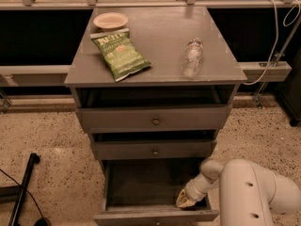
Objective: Open bottom drawer
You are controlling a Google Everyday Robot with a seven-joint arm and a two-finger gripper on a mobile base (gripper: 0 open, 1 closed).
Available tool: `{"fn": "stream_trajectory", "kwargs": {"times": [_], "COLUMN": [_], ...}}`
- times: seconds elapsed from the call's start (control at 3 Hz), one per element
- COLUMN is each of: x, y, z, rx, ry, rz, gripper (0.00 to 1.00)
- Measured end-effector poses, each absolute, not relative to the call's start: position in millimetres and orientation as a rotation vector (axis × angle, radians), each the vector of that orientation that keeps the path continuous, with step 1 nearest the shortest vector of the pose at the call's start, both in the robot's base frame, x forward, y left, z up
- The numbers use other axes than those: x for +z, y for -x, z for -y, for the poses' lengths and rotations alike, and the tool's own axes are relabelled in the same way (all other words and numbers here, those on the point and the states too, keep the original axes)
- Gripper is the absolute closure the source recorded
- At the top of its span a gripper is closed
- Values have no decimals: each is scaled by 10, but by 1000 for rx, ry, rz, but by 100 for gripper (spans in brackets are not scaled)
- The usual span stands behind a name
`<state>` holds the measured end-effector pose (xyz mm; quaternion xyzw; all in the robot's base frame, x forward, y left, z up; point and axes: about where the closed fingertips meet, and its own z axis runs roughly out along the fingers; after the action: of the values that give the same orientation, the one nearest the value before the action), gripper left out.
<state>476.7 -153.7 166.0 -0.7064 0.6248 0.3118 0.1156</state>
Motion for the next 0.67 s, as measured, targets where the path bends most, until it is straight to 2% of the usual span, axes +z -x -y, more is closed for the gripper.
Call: {"fn": "stream_trajectory", "kwargs": {"times": [0.67], "x": [1746], "y": [-4470], "z": [1589], "rx": [1007], "ry": [1981], "rz": [-1845], "gripper": [100]}}
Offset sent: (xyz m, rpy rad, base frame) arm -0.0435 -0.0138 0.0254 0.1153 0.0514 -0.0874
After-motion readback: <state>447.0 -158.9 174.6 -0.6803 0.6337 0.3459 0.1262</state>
